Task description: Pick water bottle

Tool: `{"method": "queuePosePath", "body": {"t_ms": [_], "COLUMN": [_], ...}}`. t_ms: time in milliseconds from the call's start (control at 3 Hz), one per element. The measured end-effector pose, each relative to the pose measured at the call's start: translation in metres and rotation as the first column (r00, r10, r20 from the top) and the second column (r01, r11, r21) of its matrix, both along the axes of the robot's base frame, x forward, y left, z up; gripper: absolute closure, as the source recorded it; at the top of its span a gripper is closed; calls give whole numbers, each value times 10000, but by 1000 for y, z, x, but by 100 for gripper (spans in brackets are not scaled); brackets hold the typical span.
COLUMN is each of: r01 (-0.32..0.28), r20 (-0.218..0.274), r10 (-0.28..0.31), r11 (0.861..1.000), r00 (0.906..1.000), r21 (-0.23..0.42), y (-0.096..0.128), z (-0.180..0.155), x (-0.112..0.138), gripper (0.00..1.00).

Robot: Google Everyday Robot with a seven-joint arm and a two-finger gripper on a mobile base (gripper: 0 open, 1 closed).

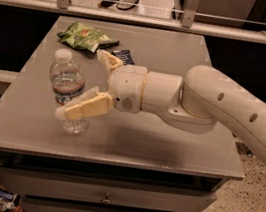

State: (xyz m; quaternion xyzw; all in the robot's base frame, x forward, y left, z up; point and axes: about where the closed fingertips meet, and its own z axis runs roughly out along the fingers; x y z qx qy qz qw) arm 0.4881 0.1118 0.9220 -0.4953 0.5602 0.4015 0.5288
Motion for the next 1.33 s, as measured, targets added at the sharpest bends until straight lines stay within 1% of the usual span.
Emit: {"method": "queuePosePath", "body": {"t_ms": [333,667,1333], "r01": [-83,-84,-169], "r20": [-342,-767,-707], "r10": [93,111,192], "r11": [9995,9993,9993], "r00": [9994,9970,9973], "r21": [293,352,328], "y": [12,21,25], "z": [0,-9,-7], "x": [-9,-20,-22], "gripper": [0,15,62]}}
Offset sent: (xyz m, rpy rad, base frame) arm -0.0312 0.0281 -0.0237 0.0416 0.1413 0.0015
